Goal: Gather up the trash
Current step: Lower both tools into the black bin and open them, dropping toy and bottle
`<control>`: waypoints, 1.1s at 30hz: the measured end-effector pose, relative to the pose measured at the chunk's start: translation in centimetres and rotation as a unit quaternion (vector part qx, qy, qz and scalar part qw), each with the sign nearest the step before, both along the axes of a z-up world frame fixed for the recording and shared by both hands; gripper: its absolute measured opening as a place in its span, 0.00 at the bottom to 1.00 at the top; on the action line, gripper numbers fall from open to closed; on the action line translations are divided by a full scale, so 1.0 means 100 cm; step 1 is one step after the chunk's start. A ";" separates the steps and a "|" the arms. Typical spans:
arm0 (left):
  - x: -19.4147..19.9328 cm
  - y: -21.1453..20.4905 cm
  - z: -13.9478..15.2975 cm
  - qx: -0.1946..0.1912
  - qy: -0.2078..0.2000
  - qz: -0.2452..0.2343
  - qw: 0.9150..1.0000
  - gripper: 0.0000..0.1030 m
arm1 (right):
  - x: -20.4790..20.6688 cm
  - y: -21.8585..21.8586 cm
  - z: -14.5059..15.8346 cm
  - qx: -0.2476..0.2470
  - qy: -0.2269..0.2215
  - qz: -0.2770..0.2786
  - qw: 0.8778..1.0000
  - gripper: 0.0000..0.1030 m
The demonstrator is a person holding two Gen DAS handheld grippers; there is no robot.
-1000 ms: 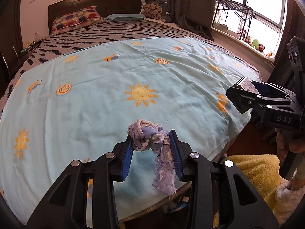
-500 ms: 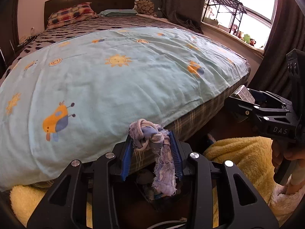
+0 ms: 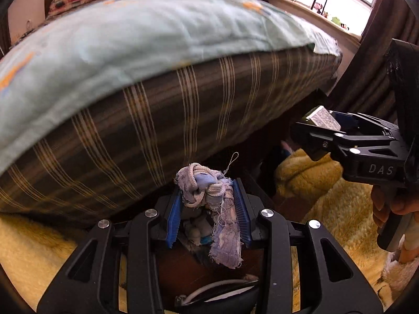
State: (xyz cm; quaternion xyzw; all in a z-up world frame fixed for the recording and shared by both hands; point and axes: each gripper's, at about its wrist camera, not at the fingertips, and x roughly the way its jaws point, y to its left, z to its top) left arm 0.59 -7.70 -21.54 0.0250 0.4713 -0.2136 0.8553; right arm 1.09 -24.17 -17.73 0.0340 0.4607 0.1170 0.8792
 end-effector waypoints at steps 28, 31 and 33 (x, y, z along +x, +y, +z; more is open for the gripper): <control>0.013 0.005 -0.061 0.018 0.069 0.013 0.997 0.61 | 0.025 -0.005 -0.058 0.051 0.053 -0.029 0.997 0.91; 0.010 0.011 -0.040 0.017 0.043 0.016 0.999 0.70 | 0.020 -0.009 -0.043 0.053 0.030 -0.035 0.998 0.96; 0.006 0.015 -0.020 0.016 0.016 0.019 1.000 0.80 | 0.015 -0.010 -0.028 0.047 0.008 -0.038 0.998 0.97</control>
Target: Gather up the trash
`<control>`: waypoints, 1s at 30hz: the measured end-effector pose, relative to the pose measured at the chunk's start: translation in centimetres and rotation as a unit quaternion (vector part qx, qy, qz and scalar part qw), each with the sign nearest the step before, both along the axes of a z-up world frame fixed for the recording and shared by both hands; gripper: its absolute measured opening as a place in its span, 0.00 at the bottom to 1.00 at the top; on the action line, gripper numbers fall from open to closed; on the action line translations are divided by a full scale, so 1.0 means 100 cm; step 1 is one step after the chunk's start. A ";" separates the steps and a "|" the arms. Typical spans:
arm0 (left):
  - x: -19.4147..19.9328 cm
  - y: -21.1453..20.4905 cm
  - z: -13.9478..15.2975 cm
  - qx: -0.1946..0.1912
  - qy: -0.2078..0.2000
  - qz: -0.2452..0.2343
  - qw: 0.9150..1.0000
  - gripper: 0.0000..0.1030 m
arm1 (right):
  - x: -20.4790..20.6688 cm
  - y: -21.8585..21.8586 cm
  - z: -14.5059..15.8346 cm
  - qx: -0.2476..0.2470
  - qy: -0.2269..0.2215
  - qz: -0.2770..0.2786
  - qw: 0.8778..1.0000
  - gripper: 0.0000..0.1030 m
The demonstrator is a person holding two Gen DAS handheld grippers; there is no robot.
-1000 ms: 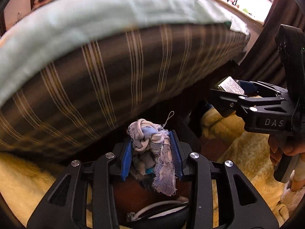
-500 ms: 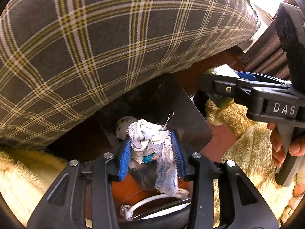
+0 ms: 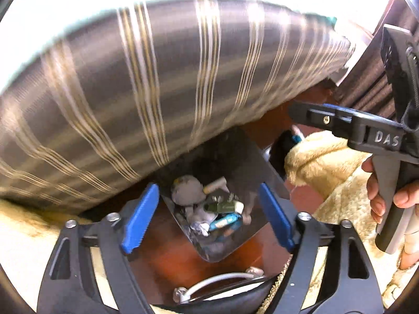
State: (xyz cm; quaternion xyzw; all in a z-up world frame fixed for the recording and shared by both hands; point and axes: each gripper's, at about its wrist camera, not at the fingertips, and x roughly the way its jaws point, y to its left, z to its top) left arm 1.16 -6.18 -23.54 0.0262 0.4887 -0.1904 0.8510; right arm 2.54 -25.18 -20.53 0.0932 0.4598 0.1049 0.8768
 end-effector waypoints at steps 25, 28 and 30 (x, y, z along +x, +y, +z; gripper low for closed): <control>-0.040 0.048 0.244 -0.017 -0.324 0.116 0.939 0.92 | -0.058 0.009 0.234 -0.065 -0.297 -0.034 0.952 0.97; -0.046 0.051 0.256 -0.013 -0.341 0.126 0.931 0.92 | -0.066 0.014 0.243 -0.058 -0.311 -0.043 0.948 0.97; -0.048 0.050 0.256 -0.015 -0.340 0.125 0.932 0.92 | -0.069 0.017 0.244 -0.061 -0.309 -0.045 0.948 0.97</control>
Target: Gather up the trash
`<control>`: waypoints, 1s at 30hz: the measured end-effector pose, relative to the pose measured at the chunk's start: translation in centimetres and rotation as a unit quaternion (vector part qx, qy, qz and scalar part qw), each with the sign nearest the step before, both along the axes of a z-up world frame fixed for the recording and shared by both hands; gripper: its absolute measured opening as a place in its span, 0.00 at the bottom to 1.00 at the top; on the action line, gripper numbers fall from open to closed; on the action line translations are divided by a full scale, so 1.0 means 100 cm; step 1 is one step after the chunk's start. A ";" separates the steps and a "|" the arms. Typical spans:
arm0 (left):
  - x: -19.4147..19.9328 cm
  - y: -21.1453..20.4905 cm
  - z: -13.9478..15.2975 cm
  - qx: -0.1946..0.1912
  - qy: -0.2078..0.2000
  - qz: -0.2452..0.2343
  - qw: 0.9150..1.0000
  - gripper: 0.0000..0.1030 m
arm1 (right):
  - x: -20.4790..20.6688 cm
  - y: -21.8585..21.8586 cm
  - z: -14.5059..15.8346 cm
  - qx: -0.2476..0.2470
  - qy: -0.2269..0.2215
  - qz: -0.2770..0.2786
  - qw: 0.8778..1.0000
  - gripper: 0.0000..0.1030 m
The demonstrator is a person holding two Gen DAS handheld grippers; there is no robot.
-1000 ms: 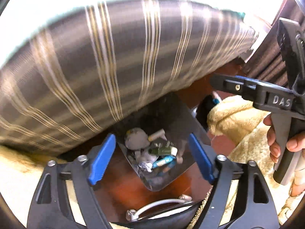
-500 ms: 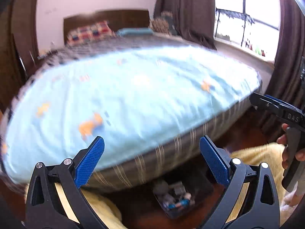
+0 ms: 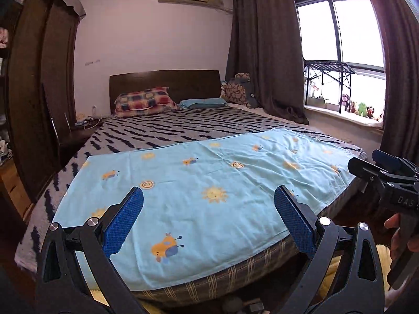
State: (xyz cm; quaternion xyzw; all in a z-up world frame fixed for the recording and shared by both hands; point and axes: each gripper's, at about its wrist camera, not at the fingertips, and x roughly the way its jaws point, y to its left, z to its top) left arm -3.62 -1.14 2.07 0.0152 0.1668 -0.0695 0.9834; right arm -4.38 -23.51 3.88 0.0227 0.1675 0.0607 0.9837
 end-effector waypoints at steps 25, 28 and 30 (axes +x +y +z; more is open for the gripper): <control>-0.002 0.002 -0.017 -0.008 0.036 -0.003 0.999 0.92 | -0.001 0.008 -0.019 0.010 0.045 -0.005 0.999 0.97; -0.002 0.002 -0.018 -0.009 0.036 -0.002 0.999 0.92 | -0.001 0.007 -0.019 0.012 0.045 -0.008 0.999 0.97; -0.002 0.002 -0.018 -0.008 0.036 -0.002 0.999 0.92 | -0.001 0.007 -0.019 0.013 0.045 -0.009 0.999 0.97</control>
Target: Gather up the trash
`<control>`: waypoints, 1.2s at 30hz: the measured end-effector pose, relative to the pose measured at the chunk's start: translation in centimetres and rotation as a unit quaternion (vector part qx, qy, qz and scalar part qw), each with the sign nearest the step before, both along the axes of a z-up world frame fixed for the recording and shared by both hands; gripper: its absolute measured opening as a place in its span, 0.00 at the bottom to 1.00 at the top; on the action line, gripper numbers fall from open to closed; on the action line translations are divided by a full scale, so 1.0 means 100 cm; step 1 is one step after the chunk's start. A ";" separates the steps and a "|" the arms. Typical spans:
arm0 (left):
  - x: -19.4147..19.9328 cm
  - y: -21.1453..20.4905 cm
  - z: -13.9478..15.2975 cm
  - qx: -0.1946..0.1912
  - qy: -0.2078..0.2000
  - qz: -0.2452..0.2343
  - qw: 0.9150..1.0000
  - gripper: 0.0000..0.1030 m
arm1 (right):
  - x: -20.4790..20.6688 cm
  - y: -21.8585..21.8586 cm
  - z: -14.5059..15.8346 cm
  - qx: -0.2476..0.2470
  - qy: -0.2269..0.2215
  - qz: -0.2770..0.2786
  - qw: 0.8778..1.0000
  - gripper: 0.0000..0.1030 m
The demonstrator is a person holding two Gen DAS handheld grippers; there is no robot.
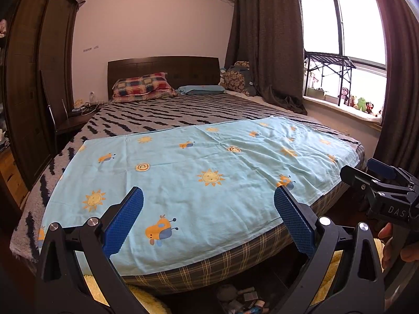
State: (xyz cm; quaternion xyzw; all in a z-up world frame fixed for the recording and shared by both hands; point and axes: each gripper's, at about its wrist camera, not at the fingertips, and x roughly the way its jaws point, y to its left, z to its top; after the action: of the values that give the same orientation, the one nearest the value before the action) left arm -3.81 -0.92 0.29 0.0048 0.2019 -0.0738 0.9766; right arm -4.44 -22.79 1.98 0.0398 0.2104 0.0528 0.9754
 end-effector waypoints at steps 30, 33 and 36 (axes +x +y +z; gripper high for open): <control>-0.002 -0.003 -0.002 0.001 0.003 -0.001 1.000 0.92 | 0.000 -0.001 -0.002 0.003 -0.001 -0.008 1.000 0.97; -0.002 -0.003 -0.002 0.001 0.002 -0.001 1.000 0.92 | 0.001 -0.001 -0.002 0.004 -0.001 -0.008 1.000 0.97; -0.002 -0.003 -0.002 0.001 0.004 0.001 1.000 0.92 | 0.001 -0.001 -0.002 0.004 0.000 -0.008 1.000 0.97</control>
State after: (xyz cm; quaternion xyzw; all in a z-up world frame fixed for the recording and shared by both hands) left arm -3.96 -1.25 0.04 0.0058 0.2054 -0.0729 0.9759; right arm -4.36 -22.89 1.73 0.0451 0.2096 0.0454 0.9757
